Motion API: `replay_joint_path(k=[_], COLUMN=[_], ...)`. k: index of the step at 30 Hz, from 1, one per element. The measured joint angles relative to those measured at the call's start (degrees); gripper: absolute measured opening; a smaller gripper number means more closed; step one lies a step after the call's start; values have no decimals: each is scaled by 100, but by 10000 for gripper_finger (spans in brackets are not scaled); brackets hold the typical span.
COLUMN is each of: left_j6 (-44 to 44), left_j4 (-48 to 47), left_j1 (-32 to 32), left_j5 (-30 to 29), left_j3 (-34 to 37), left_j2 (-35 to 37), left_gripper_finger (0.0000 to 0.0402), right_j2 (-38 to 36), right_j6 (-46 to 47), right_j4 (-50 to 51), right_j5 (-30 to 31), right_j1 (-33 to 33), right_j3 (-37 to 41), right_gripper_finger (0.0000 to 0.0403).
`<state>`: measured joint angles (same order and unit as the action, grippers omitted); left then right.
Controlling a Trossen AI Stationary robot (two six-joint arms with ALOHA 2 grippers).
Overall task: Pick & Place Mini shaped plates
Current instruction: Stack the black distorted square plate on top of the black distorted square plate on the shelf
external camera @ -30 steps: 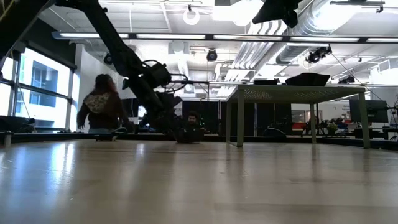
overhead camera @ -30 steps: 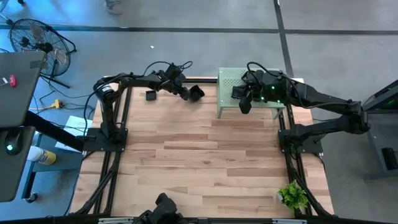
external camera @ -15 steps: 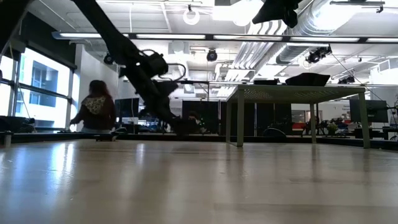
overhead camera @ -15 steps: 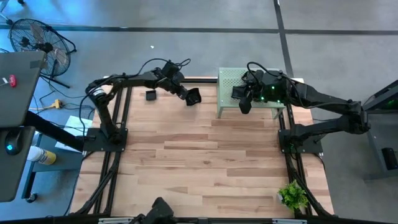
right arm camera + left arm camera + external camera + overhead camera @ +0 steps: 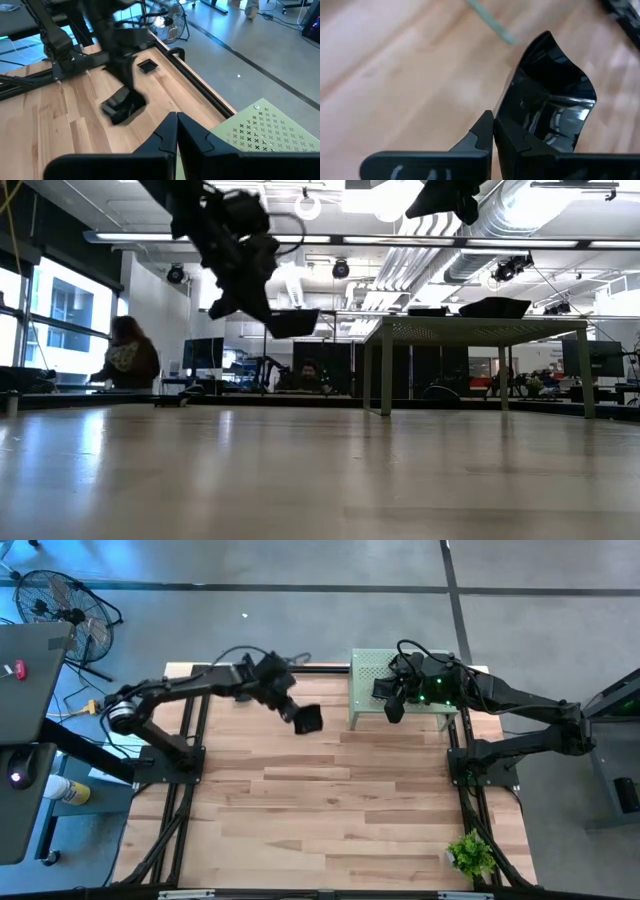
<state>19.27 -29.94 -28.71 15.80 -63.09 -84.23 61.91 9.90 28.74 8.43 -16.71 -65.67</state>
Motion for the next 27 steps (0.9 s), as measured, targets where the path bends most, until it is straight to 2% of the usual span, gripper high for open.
replay_joint_path(k=[5, 10, 17, 23, 27], left_j6=[175, 894, 1698, 2319, 2706], left_j4=[95, 637, 2061, 2300, 2703], left_j1=[1097, 1910, 2408, 2693, 2822], left_j5=[-468, -913, -1142, -1508, -1530], left_j3=[2, 11, 4, 11, 15], left_j2=[-37, -412, -1165, -1754, -2097], left_gripper_finger=[3, 3, 3, 3, 3], right_j2=[24, 77, 106, 107, 107], right_j6=[-93, -95, -108, -139, -123], right_j4=[-59, -73, -127, -167, -165], right_j5=[2, -4, -163, -597, -743], right_j1=[0, 0, 0, 0, 0], right_j3=[0, -2, -2, -2, -2], right_gripper_finger=[4, 5, 4, 3, 2])
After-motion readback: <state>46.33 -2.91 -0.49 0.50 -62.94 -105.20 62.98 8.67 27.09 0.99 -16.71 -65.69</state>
